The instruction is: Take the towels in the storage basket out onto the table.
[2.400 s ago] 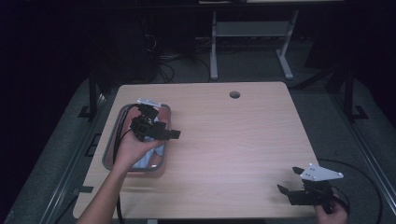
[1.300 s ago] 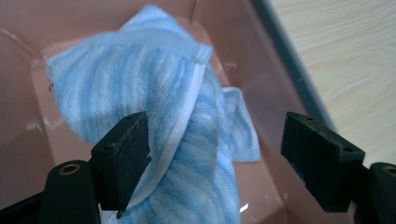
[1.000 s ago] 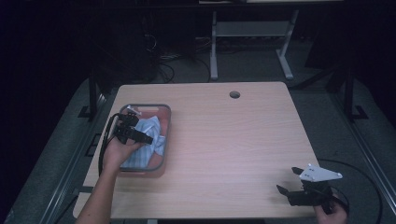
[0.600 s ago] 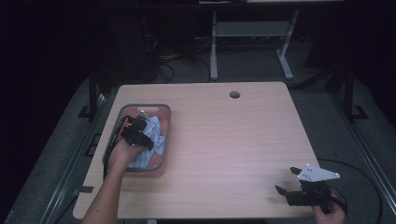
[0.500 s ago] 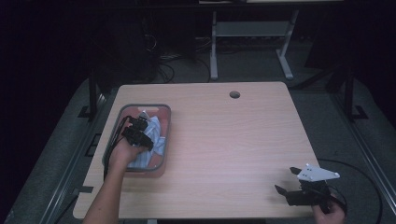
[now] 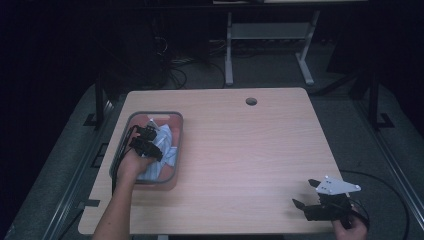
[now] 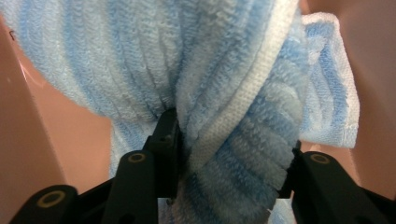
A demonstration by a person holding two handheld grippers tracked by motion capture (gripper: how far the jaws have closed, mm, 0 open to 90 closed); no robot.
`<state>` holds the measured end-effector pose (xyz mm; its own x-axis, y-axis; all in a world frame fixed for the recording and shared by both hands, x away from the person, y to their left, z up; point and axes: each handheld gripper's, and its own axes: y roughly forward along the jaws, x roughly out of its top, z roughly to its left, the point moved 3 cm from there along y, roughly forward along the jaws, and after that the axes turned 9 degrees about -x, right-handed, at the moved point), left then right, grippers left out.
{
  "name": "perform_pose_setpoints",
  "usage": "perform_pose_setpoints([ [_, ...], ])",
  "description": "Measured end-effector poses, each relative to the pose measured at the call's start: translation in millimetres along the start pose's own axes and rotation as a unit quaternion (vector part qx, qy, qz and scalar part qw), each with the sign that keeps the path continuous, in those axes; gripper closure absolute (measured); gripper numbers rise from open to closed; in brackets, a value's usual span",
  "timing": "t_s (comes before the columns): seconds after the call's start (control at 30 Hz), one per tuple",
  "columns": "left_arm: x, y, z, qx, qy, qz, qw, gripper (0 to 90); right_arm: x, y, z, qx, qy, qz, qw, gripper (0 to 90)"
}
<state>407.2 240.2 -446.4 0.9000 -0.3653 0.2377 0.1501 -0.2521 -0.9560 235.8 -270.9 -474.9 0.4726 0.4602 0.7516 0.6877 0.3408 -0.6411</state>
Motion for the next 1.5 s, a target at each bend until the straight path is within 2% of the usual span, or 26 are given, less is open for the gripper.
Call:
perform_pose_setpoints([
  [0.17,-0.5,-0.6,-0.5,-0.004,-0.005,-0.001,1.0000,62.0,-0.1,0.1,1.3,0.001,0.001,0.001,1.0000,13.9],
  [0.33,-3.9,-2.3,3.2,-0.022,-0.017,-0.016,0.9995,65.2,0.0,0.9,0.9,-0.003,-0.006,0.002,1.0000,13.9],
  [0.43,-6.7,-6.5,6.3,-0.037,-0.028,-0.031,0.9984,67.0,-0.7,1.0,0.4,-0.004,0.001,0.002,1.0000,13.9],
  [0.67,-10.0,-21.5,4.5,-0.055,-0.018,-0.057,0.9967,69.1,-1.2,1.0,-1.7,-0.008,0.003,0.005,0.9999,13.9],
  [0.77,-14.7,-30.2,2.4,-0.070,-0.017,-0.078,0.9943,69.1,-0.9,-1.0,-2.1,-0.010,0.003,0.002,0.9999,13.9],
  [0.93,-21.2,-39.9,-0.8,-0.081,-0.008,-0.097,0.9920,69.1,-1.4,-1.3,-2.7,-0.011,0.005,0.002,0.9999,13.8],
  [1.03,-27.4,-51.5,-0.3,-0.099,-0.009,-0.118,0.9880,69.0,-0.6,-2.1,-3.6,-0.014,0.004,0.000,0.9999,13.9],
  [1.1,-28.9,-54.3,0.3,-0.101,-0.009,-0.122,0.9873,69.1,-0.5,-2.5,-3.4,-0.015,0.006,0.000,0.9999,13.8],
  [1.13,-31.5,-59.0,1.0,-0.104,-0.011,-0.133,0.9855,69.0,-0.5,-2.3,-3.3,-0.014,0.006,-0.001,0.9999,13.9],
  [1.27,-35.4,-67.3,3.4,-0.119,-0.009,-0.154,0.9809,69.0,0.4,-2.3,-2.8,-0.015,0.004,0.001,0.9999,13.8],
  [1.3,-35.4,-67.3,3.4,-0.119,-0.009,-0.154,0.9809,69.0,0.4,-2.3,-2.8,-0.015,0.004,0.001,0.9999,13.8],
  [1.33,-37.2,-71.2,3.9,-0.119,-0.011,-0.163,0.9793,69.0,1.0,-2.8,-3.0,-0.016,0.003,-0.002,0.9999,13.9],
  [1.37,-37.2,-71.2,3.9,-0.119,-0.011,-0.163,0.9793,69.0,1.0,-2.8,-3.0,-0.016,0.003,-0.002,0.9999,13.9],
  [1.47,-40.0,-80.0,4.5,-0.128,-0.009,-0.179,0.9754,69.0,0.0,-2.8,-3.1,-0.015,0.004,0.000,0.9999,13.8],
  [1.5,-40.0,-80.0,4.5,-0.128,-0.009,-0.179,0.9754,69.0,0.0,-2.8,-3.1,-0.015,0.004,0.000,0.9999,13.8],
])
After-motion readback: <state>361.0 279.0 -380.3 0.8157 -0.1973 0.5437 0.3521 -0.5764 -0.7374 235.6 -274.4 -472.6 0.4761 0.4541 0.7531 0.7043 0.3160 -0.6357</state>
